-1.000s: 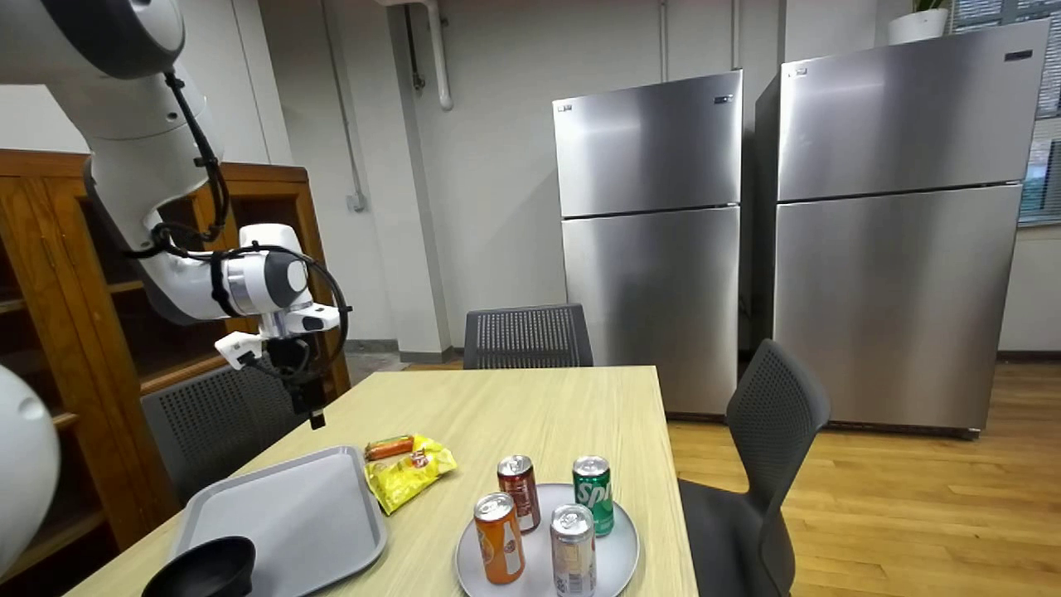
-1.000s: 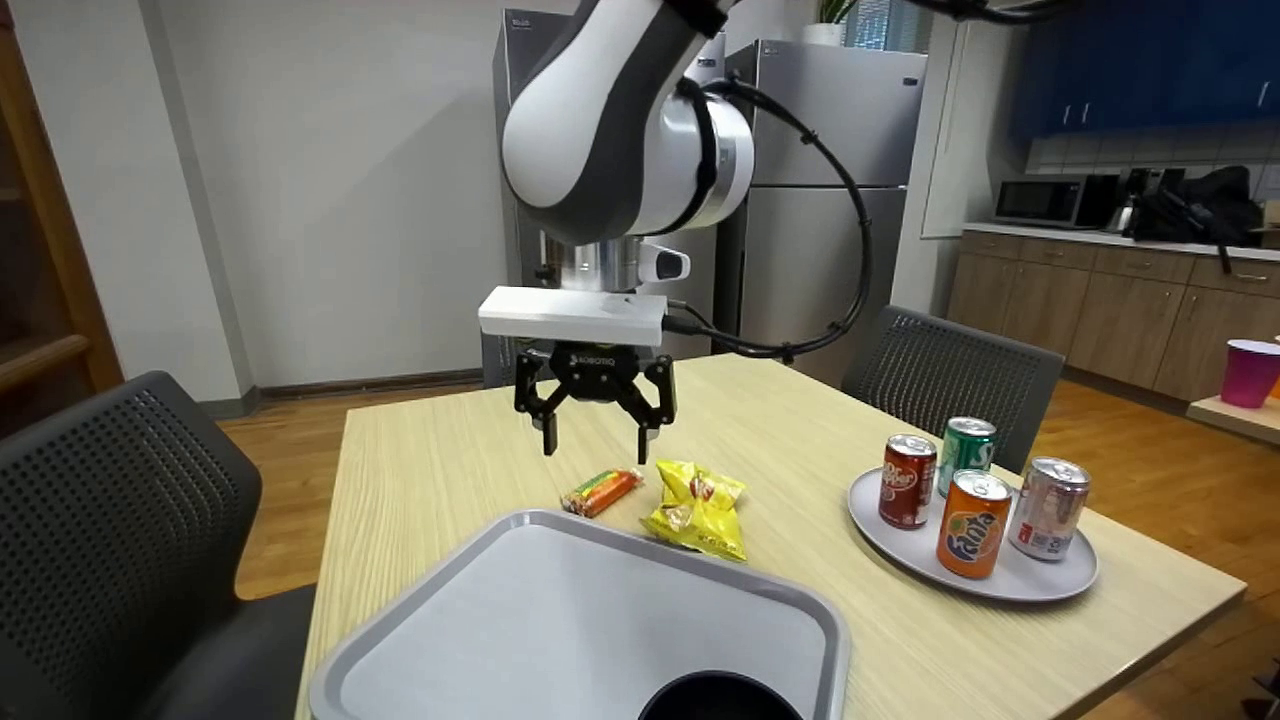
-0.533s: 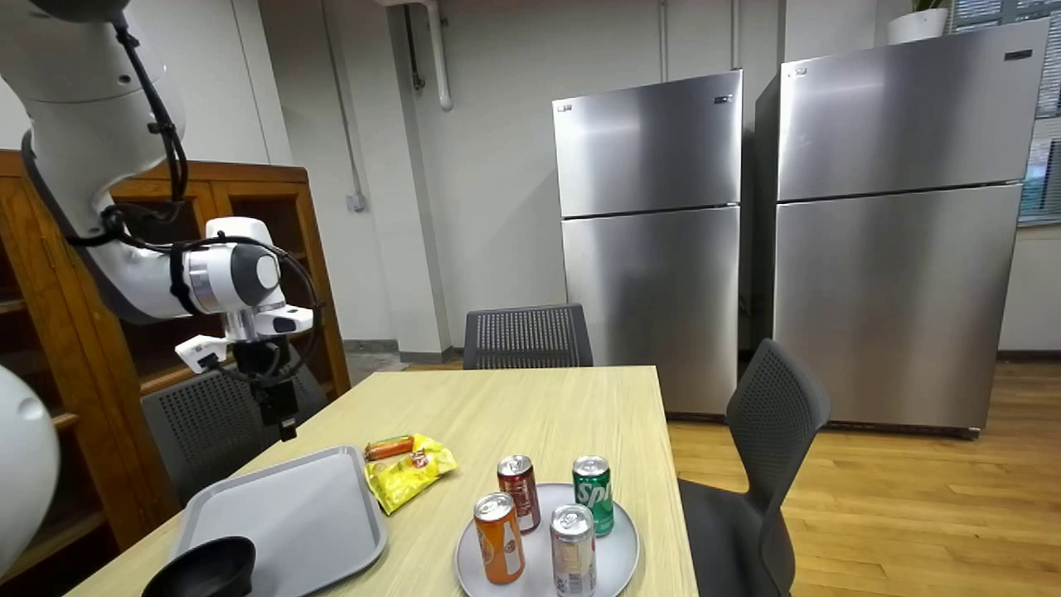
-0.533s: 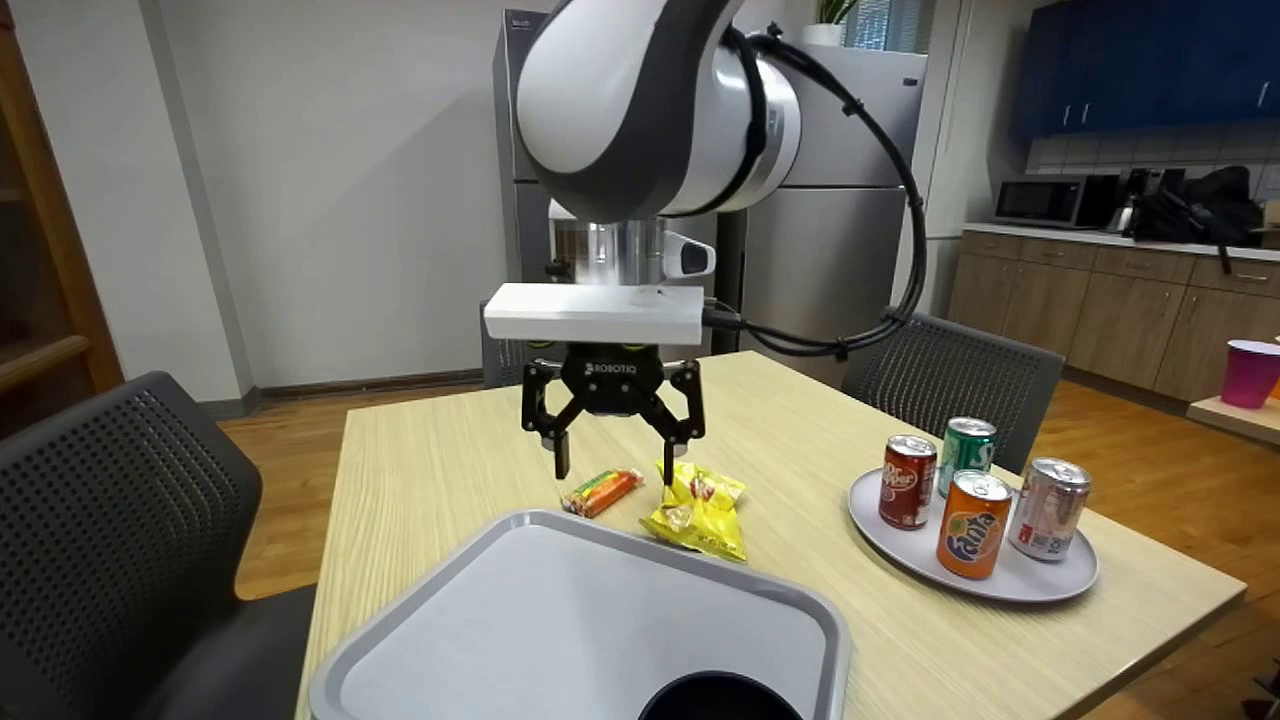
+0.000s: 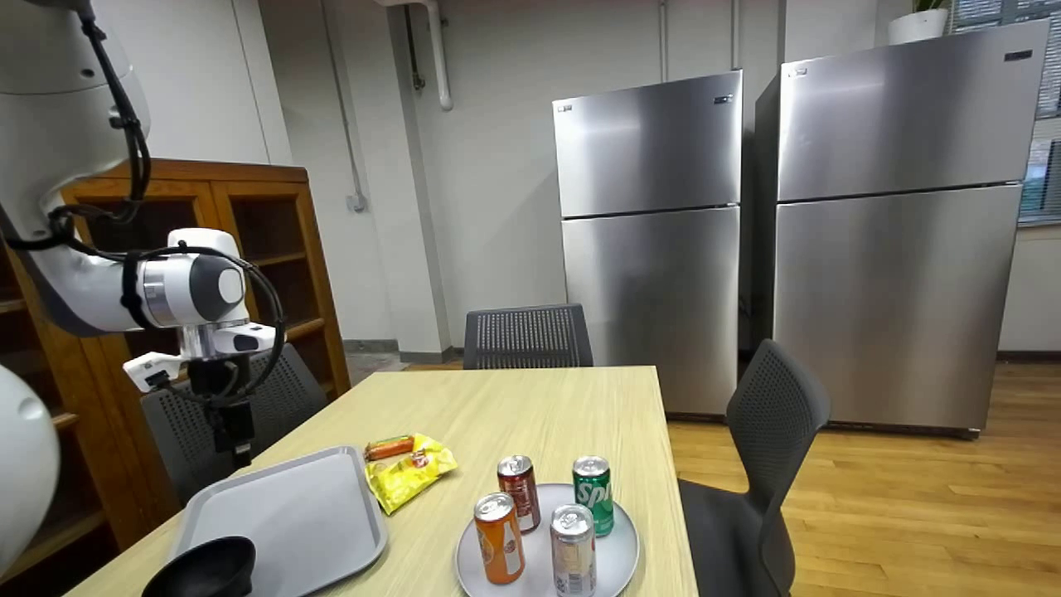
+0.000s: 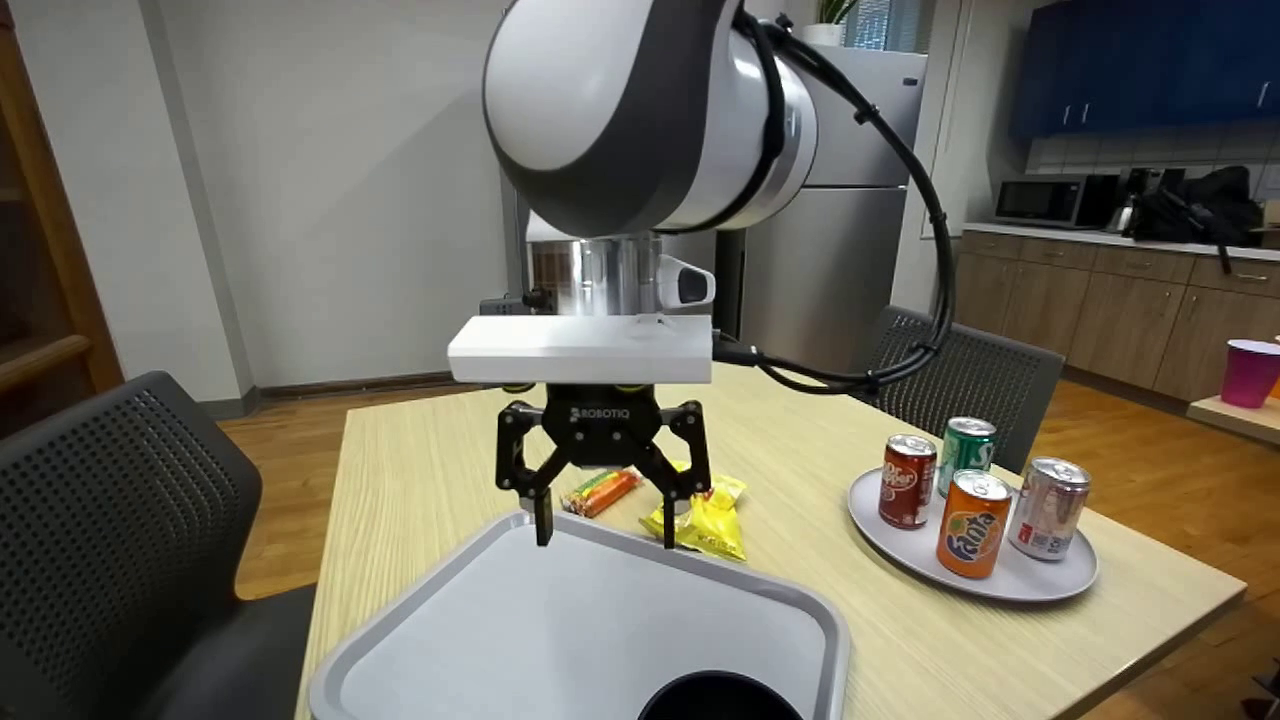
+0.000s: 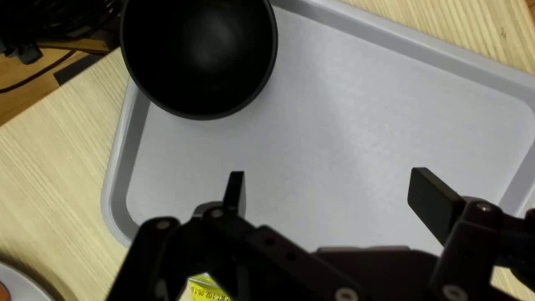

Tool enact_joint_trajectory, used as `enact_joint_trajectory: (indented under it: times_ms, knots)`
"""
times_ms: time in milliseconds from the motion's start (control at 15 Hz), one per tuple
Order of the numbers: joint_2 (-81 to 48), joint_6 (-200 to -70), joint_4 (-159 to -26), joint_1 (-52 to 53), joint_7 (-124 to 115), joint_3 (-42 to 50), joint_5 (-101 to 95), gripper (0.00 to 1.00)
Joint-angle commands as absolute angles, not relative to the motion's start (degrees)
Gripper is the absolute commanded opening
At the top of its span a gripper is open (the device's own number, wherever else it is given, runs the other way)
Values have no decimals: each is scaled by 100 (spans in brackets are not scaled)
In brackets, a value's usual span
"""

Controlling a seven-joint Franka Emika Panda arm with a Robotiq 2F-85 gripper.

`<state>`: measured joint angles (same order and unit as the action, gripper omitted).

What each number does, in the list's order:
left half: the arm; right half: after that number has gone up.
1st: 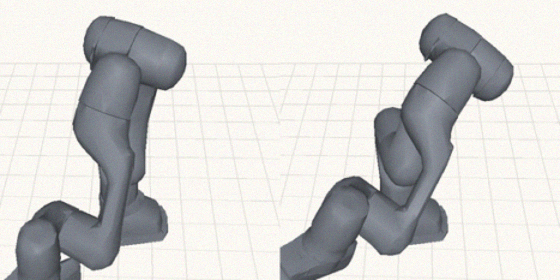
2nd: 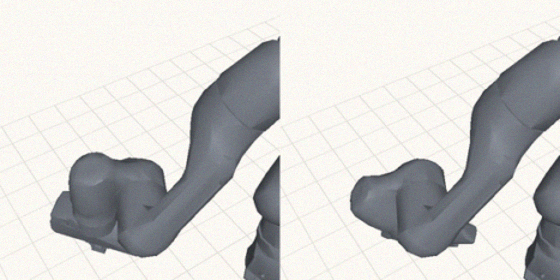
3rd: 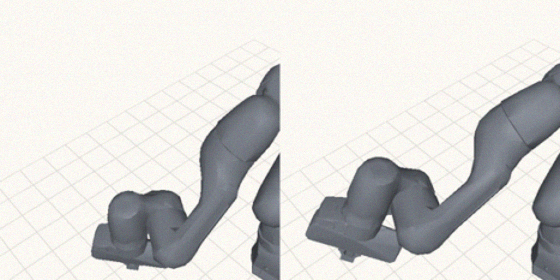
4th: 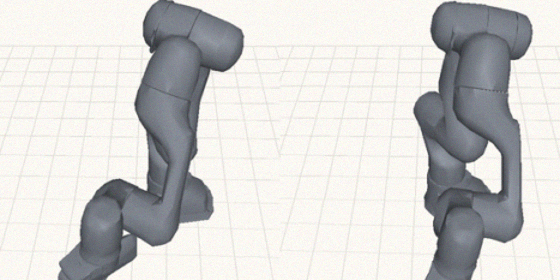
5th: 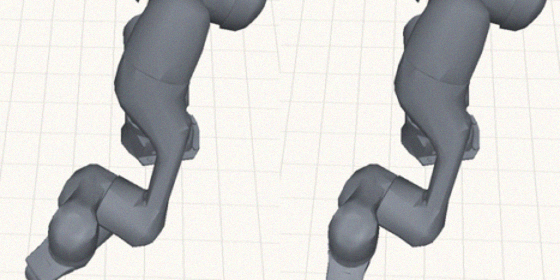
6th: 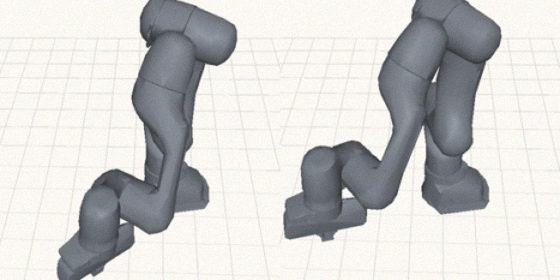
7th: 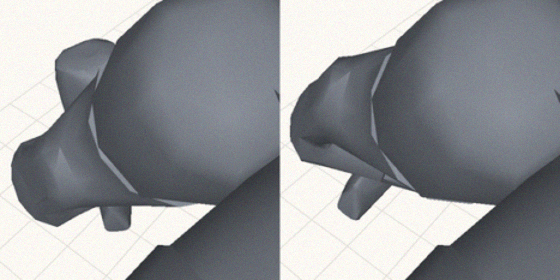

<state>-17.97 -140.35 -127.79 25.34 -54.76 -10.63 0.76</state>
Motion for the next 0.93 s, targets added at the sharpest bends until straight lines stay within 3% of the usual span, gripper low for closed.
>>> enact_joint_trajectory:
  times_ms: [0, 867]
  knots:
    - [-1689, -13962, -13039, 2494, -5390, -1293, 221, 100]
    - [-2072, -14101, -13362, 2790, -5478, -1342, -54, 100]
